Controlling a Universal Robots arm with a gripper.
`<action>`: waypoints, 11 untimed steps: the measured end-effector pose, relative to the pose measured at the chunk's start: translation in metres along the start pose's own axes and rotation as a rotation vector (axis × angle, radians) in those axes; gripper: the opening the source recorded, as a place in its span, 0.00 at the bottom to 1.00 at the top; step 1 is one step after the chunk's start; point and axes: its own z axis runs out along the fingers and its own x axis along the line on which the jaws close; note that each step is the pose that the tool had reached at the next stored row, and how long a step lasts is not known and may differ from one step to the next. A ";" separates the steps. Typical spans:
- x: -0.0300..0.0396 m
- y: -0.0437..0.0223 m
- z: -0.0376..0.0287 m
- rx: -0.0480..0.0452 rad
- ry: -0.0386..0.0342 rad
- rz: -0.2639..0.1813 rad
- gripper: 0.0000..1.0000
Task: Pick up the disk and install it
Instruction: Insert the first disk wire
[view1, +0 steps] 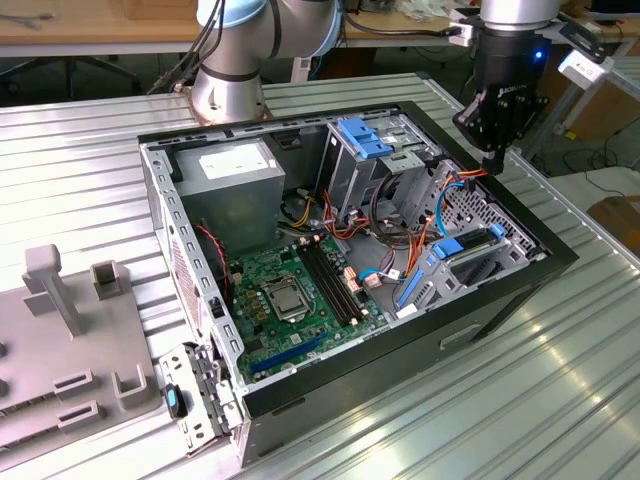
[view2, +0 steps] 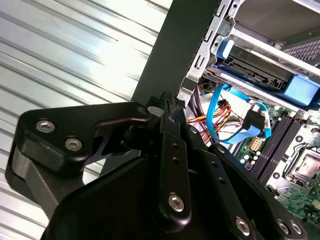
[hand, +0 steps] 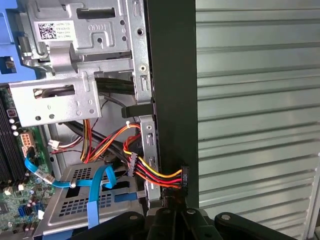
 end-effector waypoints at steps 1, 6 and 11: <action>0.0000 0.0000 0.0000 -0.0001 0.0000 0.000 0.11; 0.0002 0.0060 -0.0018 0.0020 0.0012 0.004 0.18; -0.0052 0.0088 -0.0013 0.0133 0.0112 0.038 0.18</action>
